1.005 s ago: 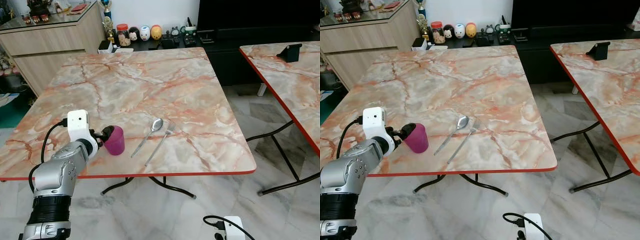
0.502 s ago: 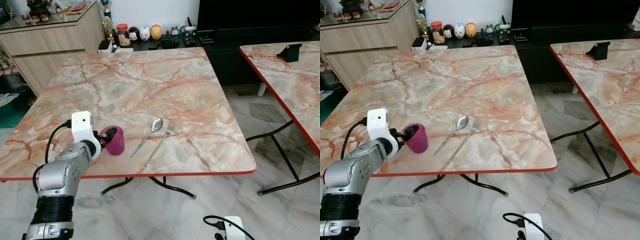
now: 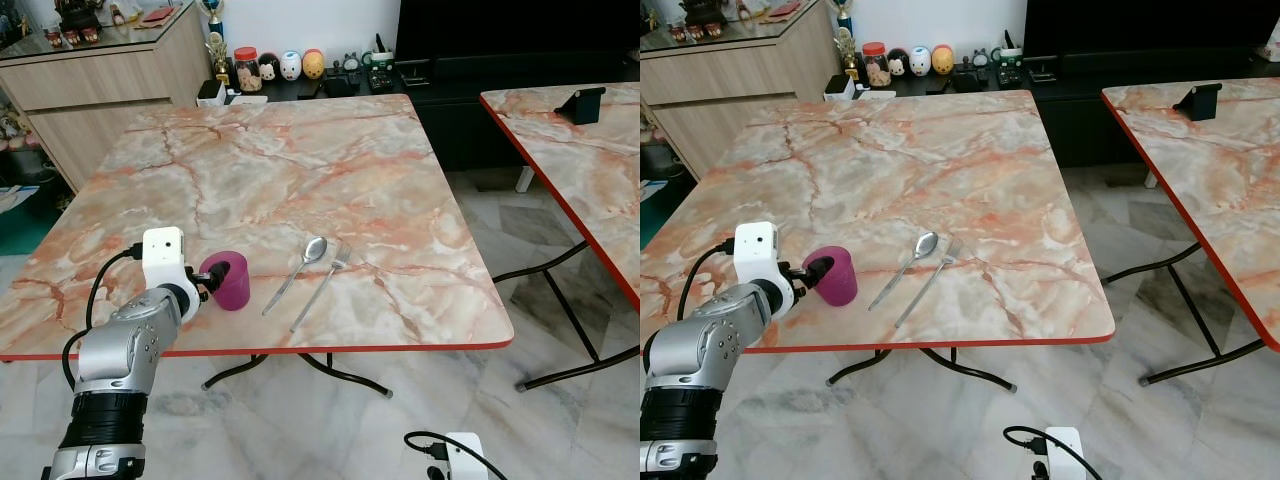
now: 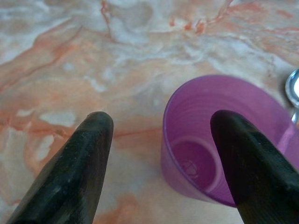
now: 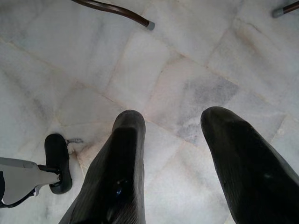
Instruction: Setting the table
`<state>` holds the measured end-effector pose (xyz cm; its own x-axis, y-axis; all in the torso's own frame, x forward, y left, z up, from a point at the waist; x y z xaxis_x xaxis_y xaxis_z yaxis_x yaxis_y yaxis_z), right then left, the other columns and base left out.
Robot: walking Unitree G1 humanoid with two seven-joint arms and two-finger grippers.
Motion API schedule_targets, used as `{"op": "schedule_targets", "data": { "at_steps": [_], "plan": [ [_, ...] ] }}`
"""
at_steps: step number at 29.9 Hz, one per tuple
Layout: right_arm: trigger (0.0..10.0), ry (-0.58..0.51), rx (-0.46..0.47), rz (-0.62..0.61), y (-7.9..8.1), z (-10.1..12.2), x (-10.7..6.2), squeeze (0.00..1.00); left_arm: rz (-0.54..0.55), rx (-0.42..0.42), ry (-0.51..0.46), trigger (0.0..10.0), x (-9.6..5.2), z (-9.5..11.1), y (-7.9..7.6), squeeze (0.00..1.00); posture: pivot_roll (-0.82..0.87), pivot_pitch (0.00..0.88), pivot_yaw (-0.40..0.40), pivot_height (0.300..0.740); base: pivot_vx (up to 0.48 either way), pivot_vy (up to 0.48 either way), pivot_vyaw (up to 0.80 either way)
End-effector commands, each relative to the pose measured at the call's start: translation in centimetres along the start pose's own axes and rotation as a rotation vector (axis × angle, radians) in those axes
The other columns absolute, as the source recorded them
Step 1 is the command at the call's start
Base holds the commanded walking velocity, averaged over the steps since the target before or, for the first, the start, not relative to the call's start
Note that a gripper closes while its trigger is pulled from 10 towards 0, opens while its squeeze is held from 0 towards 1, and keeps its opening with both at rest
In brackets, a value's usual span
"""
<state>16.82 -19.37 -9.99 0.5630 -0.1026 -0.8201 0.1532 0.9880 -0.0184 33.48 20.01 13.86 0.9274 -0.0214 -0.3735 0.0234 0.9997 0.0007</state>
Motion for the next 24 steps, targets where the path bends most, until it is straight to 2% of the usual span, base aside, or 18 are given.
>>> {"op": "schedule_targets", "data": {
  "at_steps": [1,4,5,6,7,8,24],
  "plan": [
    [10.0,0.003,-0.004,0.011,0.33,-0.03,0.01,0.00,0.027,-0.005,0.019,10.0,0.06,-0.33,0.34,0.00,-0.04,0.000,0.066,0.740,0.000,0.000,0.00],
    [10.0,0.003,-0.005,0.011,0.33,-0.03,0.02,0.00,0.027,-0.005,0.020,10.0,0.07,-0.37,0.30,0.00,-0.04,0.000,0.066,0.740,0.000,0.000,0.00],
    [10.0,0.003,-0.005,0.011,0.33,-0.01,0.02,0.00,0.026,-0.006,0.020,8.8,0.09,-0.37,0.28,0.00,-0.04,0.000,0.066,0.740,0.000,0.000,0.00],
    [10.0,0.003,-0.005,0.010,0.32,0.01,0.02,0.00,0.025,-0.006,0.019,4.0,0.10,-0.36,0.27,0.00,-0.04,0.000,0.066,0.740,0.000,0.000,0.00],
    [10.0,0.003,-0.005,0.010,0.32,0.01,0.02,0.00,0.025,-0.006,0.019,4.0,0.10,-0.36,0.27,0.00,-0.04,0.000,0.066,0.740,0.000,0.000,0.00],
    [10.0,0.003,-0.005,0.010,0.31,0.03,0.03,0.00,0.025,-0.006,0.018,0.0,0.14,-0.32,0.27,0.00,-0.04,0.000,0.066,0.740,0.000,0.000,0.00],
    [10.0,-0.005,-0.009,0.014,0.59,0.33,0.10,0.00,0.024,0.004,0.014,0.0,0.12,-0.22,0.30,0.00,-0.04,0.000,0.063,0.740,0.000,0.000,0.00]
  ]
}}
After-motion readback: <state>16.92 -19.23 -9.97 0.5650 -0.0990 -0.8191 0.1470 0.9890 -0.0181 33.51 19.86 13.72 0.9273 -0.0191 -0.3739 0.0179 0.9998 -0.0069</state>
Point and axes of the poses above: a point about 5 cm out from each wrist's last joint towards the gripper, its own x axis pointing out of the wrist towards the gripper, its own z axis along the axis of the wrist's last joint, y = z × x, the point moved 1 cm from there along x, pointing out of the wrist towards the gripper, and after that the axes turned 8 degrees about x, right-handed, at the moved point
